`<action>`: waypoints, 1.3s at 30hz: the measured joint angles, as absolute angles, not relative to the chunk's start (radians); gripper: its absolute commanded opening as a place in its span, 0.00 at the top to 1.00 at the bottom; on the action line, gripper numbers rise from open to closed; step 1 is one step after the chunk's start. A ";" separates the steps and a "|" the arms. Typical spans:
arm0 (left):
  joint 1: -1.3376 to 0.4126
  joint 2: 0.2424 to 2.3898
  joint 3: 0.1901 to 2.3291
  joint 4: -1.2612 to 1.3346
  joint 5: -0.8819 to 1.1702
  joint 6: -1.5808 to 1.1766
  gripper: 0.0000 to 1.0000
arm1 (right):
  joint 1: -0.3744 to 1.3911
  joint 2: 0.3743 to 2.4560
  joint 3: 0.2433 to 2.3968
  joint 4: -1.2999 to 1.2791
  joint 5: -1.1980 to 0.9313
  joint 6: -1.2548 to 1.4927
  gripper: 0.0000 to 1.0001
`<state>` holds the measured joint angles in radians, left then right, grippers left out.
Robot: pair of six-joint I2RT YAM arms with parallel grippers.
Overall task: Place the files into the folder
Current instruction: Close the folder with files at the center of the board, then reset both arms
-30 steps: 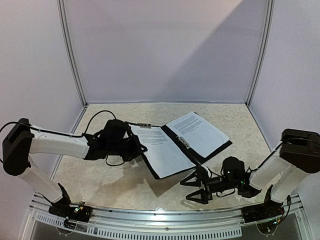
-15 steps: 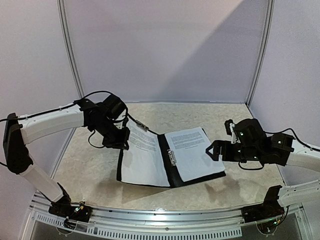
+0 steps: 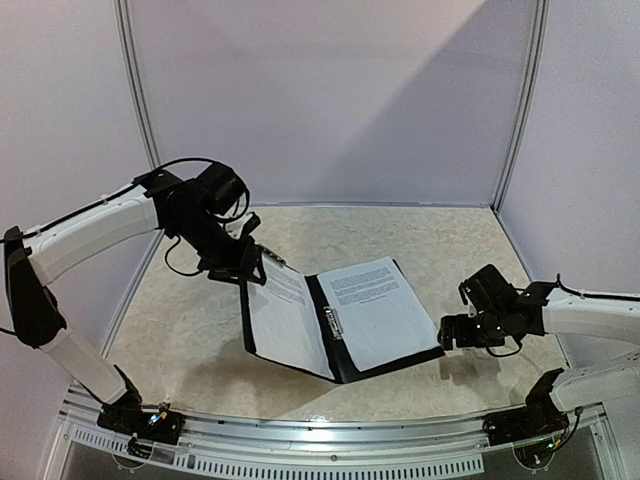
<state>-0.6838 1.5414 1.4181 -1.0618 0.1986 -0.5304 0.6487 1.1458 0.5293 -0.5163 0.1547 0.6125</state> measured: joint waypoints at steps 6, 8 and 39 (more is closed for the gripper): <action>-0.734 1.596 1.514 -0.992 0.254 -0.535 0.34 | 0.638 1.286 0.565 -0.402 0.068 0.577 0.01; -0.761 1.649 1.573 -0.973 0.263 -0.542 0.31 | 0.635 1.319 0.580 -0.377 0.047 0.570 0.01; -1.036 2.183 2.054 -0.675 0.197 -0.548 0.00 | 0.416 0.886 0.560 -0.541 0.068 0.566 0.01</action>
